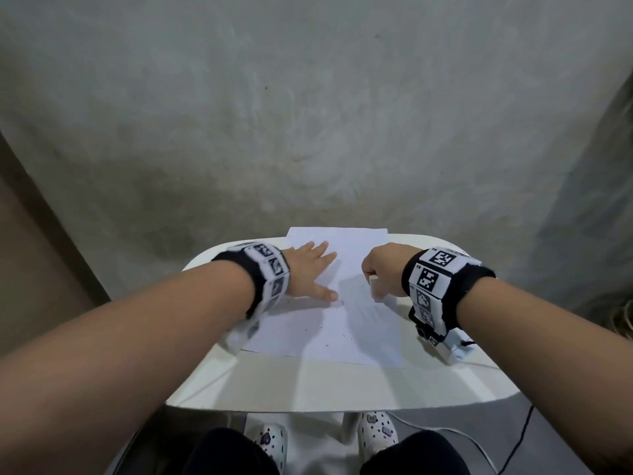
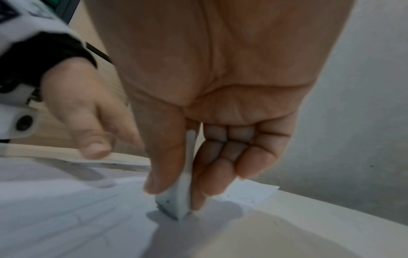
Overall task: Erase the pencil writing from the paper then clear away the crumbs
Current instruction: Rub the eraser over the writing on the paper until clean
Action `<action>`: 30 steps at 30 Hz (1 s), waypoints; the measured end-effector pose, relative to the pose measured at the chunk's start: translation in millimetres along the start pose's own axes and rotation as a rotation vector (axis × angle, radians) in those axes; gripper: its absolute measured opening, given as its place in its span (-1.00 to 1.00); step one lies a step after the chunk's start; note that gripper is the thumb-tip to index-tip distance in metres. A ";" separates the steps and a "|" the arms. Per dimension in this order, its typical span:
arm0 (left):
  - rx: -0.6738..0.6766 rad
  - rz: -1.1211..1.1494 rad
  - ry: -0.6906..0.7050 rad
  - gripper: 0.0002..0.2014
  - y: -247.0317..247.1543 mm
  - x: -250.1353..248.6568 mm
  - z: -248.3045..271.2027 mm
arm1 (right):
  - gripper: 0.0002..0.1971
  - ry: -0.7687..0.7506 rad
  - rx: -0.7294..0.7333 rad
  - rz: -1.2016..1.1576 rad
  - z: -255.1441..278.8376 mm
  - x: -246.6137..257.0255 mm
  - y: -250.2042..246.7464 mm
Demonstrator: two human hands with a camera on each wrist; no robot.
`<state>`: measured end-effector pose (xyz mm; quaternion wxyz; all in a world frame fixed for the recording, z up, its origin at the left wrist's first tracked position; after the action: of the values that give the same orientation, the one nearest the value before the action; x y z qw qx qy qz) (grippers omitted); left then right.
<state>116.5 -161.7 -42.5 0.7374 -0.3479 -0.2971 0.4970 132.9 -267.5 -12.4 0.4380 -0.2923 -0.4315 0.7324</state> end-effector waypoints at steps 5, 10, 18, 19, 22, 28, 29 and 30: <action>0.001 0.112 -0.023 -0.23 -1.3 -5.3 -20.5 | -0.86 -0.008 0.016 -0.015 0.8 -2.3 1.3; 0.007 0.076 -0.051 -0.14 10.4 1.6 -21.1 | -0.76 -0.030 0.032 -0.018 -0.7 -6.0 -1.6; -0.100 0.092 -0.034 -0.08 -1.4 -10.0 -16.2 | -0.87 -0.175 -0.056 0.005 0.1 35.5 -19.3; -0.088 0.106 -0.025 -0.06 -0.2 -11.5 -17.4 | -0.85 -0.178 -0.065 0.043 -1.0 40.2 -19.5; -0.037 0.102 -0.018 -0.01 3.3 -11.2 -17.6 | -0.85 -0.202 -0.080 0.146 0.5 51.2 -14.2; -0.028 0.070 -0.016 0.15 6.1 -10.3 -17.1 | -0.84 -0.188 0.215 0.303 20.8 40.8 20.8; -0.031 0.071 -0.021 0.16 7.0 -10.6 -17.2 | -0.89 -0.184 0.268 0.292 19.5 39.7 21.0; -0.037 0.072 -0.026 0.16 7.3 -11.3 -16.9 | -0.93 -0.182 0.291 0.268 14.9 41.0 17.4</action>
<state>122.2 -174.1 -59.3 0.7086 -0.3652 -0.3030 0.5222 95.8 -240.8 -23.1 0.3337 -0.2133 -0.3162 0.8621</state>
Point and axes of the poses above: each hand's wrist, its own z-axis away from the middle knuckle, its own y-axis out of the palm, x = y × z, the point moved 10 cm from there along -z, towards the middle knuckle, and after that the axes turned 11 degrees about x, right-handed, at the moved point
